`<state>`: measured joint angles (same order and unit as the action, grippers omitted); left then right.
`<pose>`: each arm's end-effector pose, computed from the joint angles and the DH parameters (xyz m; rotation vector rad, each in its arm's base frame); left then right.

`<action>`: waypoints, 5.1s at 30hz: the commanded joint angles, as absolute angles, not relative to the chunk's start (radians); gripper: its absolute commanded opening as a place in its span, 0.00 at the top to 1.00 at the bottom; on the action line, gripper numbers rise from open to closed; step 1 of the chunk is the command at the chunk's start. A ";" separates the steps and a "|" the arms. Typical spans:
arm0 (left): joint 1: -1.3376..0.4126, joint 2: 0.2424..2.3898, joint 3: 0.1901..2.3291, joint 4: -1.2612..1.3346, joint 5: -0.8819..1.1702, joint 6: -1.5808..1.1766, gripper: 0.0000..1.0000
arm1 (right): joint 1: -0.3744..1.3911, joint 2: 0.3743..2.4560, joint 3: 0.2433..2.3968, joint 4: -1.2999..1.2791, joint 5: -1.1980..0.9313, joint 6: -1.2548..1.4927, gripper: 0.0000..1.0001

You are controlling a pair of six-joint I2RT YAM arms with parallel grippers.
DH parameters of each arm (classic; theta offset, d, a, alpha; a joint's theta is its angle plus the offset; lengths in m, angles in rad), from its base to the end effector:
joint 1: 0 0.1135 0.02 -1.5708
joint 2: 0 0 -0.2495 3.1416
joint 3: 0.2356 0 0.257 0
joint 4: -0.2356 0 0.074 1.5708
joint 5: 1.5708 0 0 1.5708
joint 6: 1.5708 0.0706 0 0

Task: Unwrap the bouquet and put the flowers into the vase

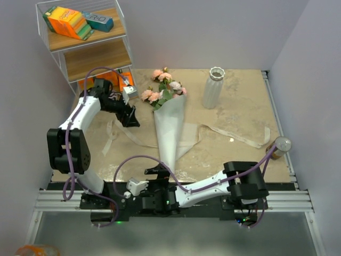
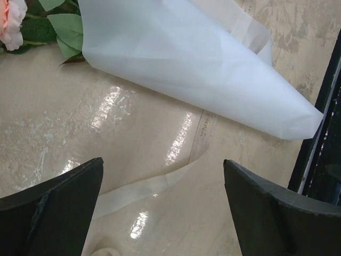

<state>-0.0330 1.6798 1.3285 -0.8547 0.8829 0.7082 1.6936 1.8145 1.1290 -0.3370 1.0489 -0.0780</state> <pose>0.3428 -0.0659 0.2208 1.0498 2.1319 -0.9109 0.0156 0.3733 0.1507 -1.3471 1.5220 -0.3943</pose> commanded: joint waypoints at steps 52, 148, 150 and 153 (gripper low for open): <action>-0.003 1.652 1.376 -0.959 0.922 0.761 0.01 | 1.628 1.890 1.181 -0.480 1.177 -0.034 0.04; 0.227 1.548 1.489 -0.974 1.054 0.637 0.01 | 1.660 1.802 1.238 -0.069 1.234 -0.240 0.01; 0.241 1.525 1.502 -1.021 1.060 0.653 0.00 | 1.641 1.847 1.241 -0.040 1.220 -0.271 0.01; 0.275 1.503 1.509 -1.078 1.086 0.686 0.01 | 1.618 1.902 1.238 -0.003 1.200 -0.357 0.01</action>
